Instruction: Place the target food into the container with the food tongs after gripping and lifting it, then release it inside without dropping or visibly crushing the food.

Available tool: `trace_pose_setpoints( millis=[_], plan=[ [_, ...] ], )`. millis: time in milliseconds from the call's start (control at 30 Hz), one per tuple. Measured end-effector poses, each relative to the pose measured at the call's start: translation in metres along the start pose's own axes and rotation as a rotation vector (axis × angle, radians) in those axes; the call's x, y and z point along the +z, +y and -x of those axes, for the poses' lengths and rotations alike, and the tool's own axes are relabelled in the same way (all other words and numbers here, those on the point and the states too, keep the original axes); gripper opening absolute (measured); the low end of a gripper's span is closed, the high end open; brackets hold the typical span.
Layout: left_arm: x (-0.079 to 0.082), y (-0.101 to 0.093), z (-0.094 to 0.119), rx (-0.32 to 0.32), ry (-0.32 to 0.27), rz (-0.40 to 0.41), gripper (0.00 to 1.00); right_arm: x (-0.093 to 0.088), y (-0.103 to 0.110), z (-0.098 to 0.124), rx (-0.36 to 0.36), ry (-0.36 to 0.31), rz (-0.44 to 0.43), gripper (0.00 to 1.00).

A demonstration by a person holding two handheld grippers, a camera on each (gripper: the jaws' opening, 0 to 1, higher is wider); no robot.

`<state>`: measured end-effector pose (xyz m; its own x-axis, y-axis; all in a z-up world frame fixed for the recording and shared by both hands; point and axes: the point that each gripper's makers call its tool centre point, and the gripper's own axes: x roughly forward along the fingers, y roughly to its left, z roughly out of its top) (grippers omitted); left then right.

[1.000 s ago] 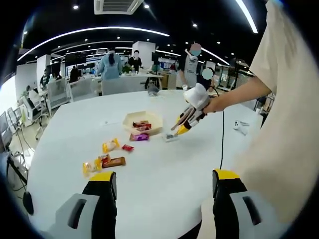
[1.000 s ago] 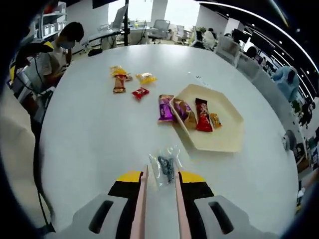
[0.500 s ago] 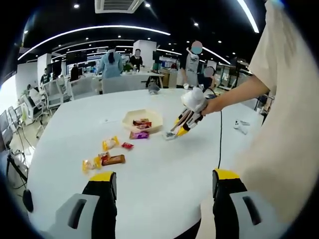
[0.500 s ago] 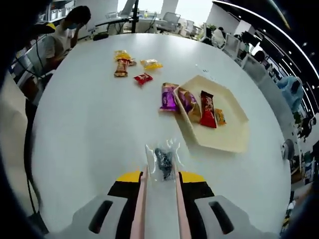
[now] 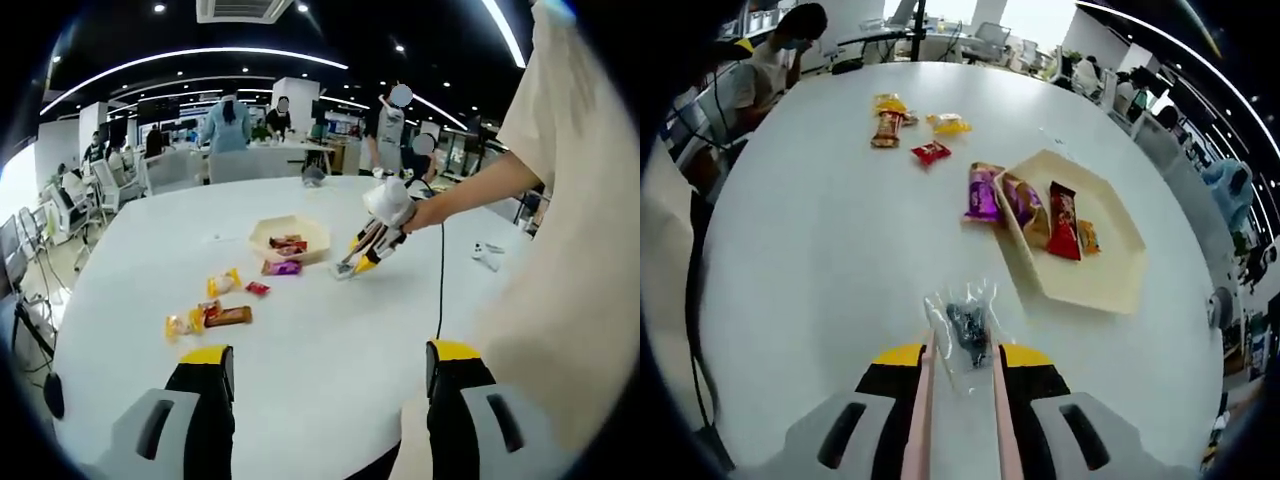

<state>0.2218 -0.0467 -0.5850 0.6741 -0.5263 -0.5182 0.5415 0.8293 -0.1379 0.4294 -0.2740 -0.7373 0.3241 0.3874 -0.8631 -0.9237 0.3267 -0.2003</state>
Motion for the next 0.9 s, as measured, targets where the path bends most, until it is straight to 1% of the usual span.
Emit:
trace_pose_setpoints(
  millis=[400, 600, 733, 900],
  plan=[
    [-0.0031, -0.0010, 0.0008, 0.000, 0.007, 0.006, 0.78, -0.0017, -0.0003, -0.0045, 0.002, 0.019, 0.048, 0.28],
    [-0.0041, -0.0005, 0.0014, 0.004, 0.008, 0.009, 0.78, 0.0002, -0.0009, -0.0050, 0.007, 0.015, 0.035, 0.27],
    [-0.0034, -0.0009, 0.0006, 0.003, 0.007, 0.009, 0.78, 0.0007, -0.0025, -0.0059, -0.002, 0.006, 0.005, 0.27],
    [-0.0033, -0.0005, 0.0004, 0.001, 0.007, 0.009, 0.78, 0.0018, -0.0026, -0.0071, 0.000, -0.001, 0.014, 0.25]
  ],
)
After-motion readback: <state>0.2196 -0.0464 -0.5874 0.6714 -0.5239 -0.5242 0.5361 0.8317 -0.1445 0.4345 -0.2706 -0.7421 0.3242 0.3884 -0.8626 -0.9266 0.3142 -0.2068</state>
